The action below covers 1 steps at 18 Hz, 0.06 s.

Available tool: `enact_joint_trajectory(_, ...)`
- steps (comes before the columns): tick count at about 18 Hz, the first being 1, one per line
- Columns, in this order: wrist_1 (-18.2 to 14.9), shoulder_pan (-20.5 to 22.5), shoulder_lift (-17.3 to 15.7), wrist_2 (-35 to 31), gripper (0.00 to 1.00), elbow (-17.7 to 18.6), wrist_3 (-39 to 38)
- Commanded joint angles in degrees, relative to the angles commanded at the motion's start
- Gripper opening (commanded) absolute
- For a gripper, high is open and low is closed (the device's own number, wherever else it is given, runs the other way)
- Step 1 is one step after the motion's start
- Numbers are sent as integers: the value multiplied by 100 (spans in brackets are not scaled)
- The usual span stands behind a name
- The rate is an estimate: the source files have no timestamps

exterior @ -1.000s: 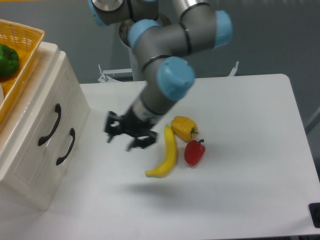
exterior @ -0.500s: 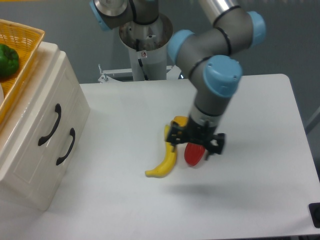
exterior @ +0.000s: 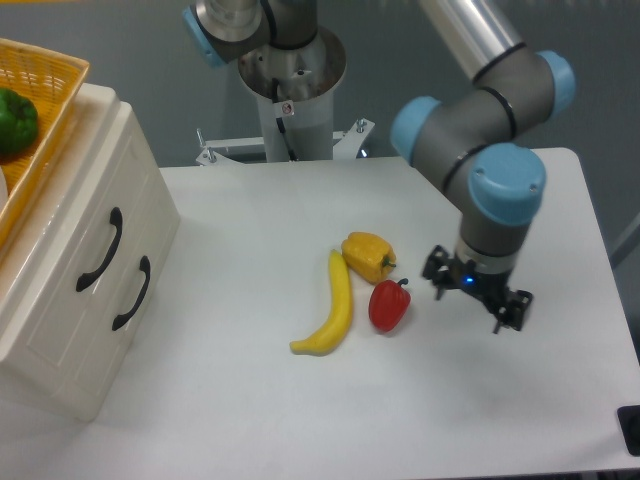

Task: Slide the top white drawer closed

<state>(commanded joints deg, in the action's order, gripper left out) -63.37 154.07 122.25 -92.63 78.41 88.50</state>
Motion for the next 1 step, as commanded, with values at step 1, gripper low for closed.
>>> enact_joint_trajectory(1, -9, 18, 114, -35, 100, -97, 10)
